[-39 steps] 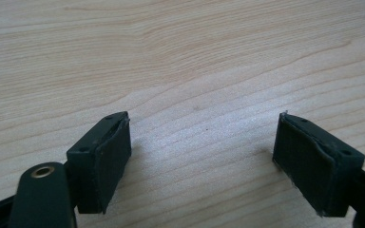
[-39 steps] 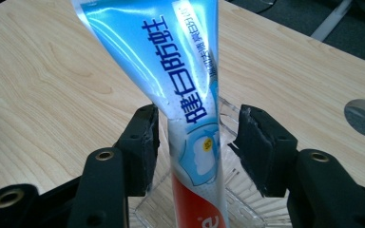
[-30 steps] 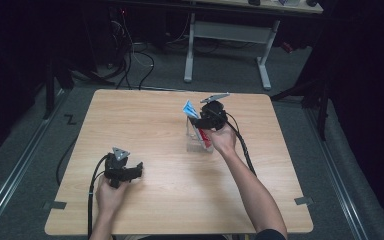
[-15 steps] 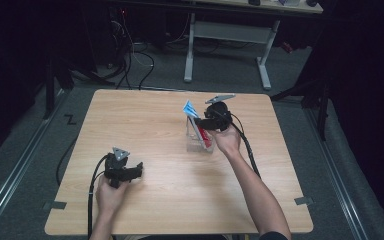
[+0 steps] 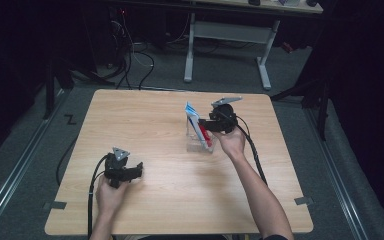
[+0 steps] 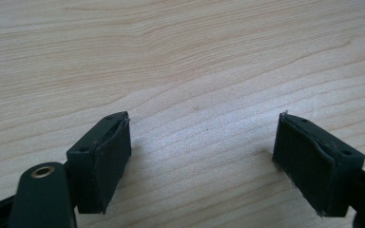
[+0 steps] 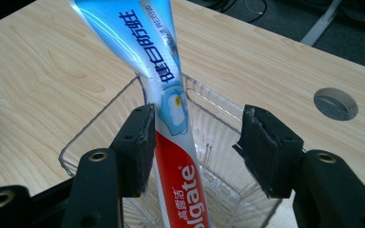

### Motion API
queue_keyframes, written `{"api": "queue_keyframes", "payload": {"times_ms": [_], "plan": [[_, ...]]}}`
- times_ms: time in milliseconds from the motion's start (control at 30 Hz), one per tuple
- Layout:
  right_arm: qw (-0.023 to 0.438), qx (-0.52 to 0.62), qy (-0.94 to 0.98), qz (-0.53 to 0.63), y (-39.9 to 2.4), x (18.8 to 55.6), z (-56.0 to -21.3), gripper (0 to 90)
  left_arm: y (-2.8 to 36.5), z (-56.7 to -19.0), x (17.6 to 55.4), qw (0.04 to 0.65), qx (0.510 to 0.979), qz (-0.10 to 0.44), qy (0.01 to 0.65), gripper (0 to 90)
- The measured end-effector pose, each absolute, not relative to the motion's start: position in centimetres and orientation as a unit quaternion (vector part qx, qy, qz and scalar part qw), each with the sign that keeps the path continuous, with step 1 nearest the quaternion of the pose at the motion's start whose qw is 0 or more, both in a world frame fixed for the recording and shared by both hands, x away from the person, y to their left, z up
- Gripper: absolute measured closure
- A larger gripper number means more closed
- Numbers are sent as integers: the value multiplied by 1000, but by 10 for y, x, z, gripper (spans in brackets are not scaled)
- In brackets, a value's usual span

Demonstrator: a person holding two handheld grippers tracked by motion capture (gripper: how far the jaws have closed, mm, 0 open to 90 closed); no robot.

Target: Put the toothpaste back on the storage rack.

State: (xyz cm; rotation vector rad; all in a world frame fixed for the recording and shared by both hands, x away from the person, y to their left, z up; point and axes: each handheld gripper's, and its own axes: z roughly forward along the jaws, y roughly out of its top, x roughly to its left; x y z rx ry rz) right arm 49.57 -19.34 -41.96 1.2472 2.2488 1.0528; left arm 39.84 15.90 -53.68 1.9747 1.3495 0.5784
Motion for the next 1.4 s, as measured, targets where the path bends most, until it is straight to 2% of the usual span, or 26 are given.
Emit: {"api": "queue_keyframes", "payload": {"times_ms": [267, 867, 1400], "plan": [[176, 457, 785, 379, -210, 490, -425, 477, 159, -537, 398, 334, 757, 222, 517, 206], [202, 457, 772, 393, -224, 473, -415, 494, 159, -537, 398, 334, 757, 222, 517, 206], [205, 452, 771, 398, -234, 460, -407, 495, 159, -537, 398, 334, 757, 222, 517, 206]]}}
